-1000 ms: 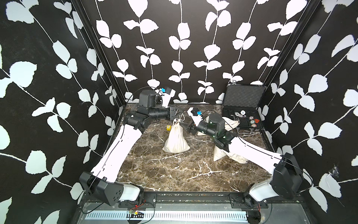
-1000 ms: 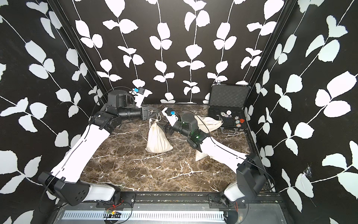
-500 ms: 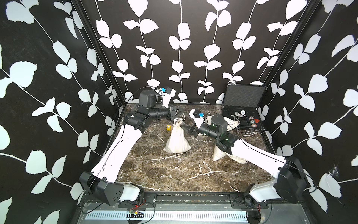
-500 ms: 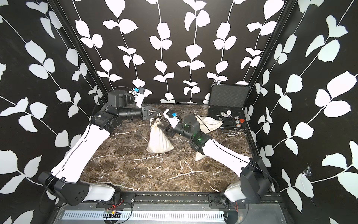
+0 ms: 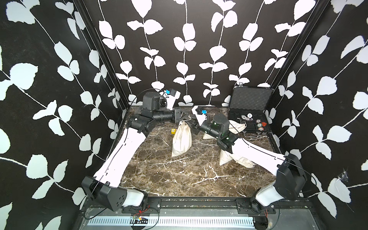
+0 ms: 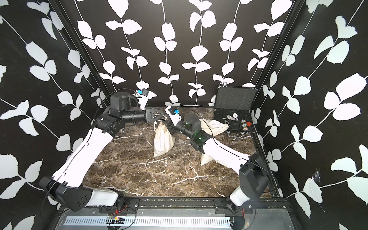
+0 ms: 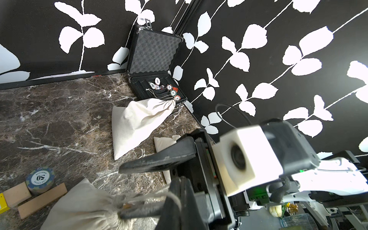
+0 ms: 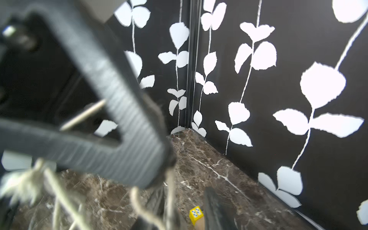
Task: Close the soil bag
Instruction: Frap the soil bag at the center of the board, then place the soil bag at the center of the board.
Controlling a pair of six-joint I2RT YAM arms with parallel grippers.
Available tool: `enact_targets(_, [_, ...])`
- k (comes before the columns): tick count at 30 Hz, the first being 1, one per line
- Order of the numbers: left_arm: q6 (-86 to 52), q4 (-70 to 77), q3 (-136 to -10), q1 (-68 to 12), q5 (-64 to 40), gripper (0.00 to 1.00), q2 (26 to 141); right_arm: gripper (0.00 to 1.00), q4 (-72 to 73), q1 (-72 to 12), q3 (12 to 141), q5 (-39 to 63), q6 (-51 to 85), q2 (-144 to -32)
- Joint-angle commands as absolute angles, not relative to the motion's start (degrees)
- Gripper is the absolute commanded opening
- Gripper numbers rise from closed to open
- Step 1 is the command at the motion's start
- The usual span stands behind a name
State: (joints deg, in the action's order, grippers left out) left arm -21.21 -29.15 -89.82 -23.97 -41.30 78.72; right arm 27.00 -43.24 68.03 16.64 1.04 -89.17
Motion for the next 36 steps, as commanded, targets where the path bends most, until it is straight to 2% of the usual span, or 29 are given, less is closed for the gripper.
enact_targets(1, [-21.69, -24.10, -90.12, -24.08, -43.20, 0.00, 75.36, 0.22, 28.25, -43.51, 70.53, 13.10, 1.51, -90.46])
enact_targets(7, [-23.23, -22.11, -91.77, -24.02, -41.23, 0.00, 71.74, 0.13, 20.75, -43.19, 68.51, 0.58, 1.10, -96.65])
enact_targets(13, [-23.34, -22.88, -96.08, -23.68, -35.41, 0.00, 67.97, 0.13, 18.04, -40.11, 58.45, -6.22, 4.60, -101.24])
enact_targets(17, [-22.86, -24.19, -99.94, -23.29, -32.27, 0.00, 67.00, 0.14, 14.64, -37.42, 54.51, -10.37, 5.23, -99.18])
enact_targets(22, [-23.25, -24.80, -103.80, -23.21, -30.74, 0.00, 66.01, 0.16, 4.22, -35.35, 55.85, -16.19, -0.37, -90.27])
enact_targets(26, [-23.44, -25.30, -103.62, -23.20, -29.56, 0.00, 64.34, 0.19, 1.35, -34.20, 55.17, -17.55, -1.51, -86.86])
enact_targets(31, [-24.41, -24.50, -100.65, -23.20, -28.27, 0.00, 61.33, 0.19, 1.18, -33.35, 52.74, -18.84, -0.22, -90.22])
enact_targets(36, [-26.16, -23.16, -95.49, -23.20, -27.67, 0.00, 58.44, 0.12, 1.27, -33.05, 51.16, -19.01, 2.13, -92.31])
